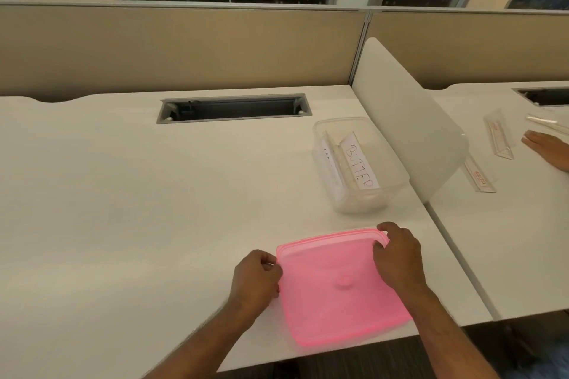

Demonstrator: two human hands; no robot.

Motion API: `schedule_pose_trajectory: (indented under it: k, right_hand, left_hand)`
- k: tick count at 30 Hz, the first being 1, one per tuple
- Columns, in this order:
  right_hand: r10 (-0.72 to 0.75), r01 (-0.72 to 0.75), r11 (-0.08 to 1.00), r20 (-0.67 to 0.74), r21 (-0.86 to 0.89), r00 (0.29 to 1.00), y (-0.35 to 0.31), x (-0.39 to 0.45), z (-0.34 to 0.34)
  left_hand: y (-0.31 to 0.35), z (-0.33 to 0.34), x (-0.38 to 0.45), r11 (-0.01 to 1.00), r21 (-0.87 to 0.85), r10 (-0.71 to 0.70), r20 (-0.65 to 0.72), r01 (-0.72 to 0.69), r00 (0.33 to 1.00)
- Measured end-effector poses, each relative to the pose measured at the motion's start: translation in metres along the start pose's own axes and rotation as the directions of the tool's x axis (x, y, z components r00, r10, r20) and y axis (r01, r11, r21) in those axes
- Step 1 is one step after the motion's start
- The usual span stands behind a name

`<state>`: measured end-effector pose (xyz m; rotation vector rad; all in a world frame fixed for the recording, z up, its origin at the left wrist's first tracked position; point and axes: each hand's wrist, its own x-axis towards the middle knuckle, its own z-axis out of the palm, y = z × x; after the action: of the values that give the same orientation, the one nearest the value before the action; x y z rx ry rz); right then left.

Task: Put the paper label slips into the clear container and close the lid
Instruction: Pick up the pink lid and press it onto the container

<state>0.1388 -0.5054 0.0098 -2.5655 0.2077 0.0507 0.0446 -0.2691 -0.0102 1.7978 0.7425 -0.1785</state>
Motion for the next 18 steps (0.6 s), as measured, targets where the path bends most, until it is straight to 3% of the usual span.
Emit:
schedule_pose_trajectory:
  k: [4,7,18]
  right_hand:
    - [-0.067,0.064,0.982,0.013,0.180,0.998,-0.013,-0.015,-0.001]
    - [-0.092,0.073,0.951,0.050,0.299,0.994,-0.020,-0.030,-0.003]
    - [-0.152,0.107,0.855,0.049,0.508,0.987,-0.041,-0.056,-0.040]
  left_hand:
    - [-0.005,-0.025,0.001,0.999,0.022,0.041,-0.115,-0.039,0.992]
    - [-0.002,-0.042,-0.002,0.995,-0.070,0.055,-0.159,-0.067,0.986]
    - [0.031,-0.077,-0.026,0.907,-0.258,0.248,-0.307,-0.332,0.919]
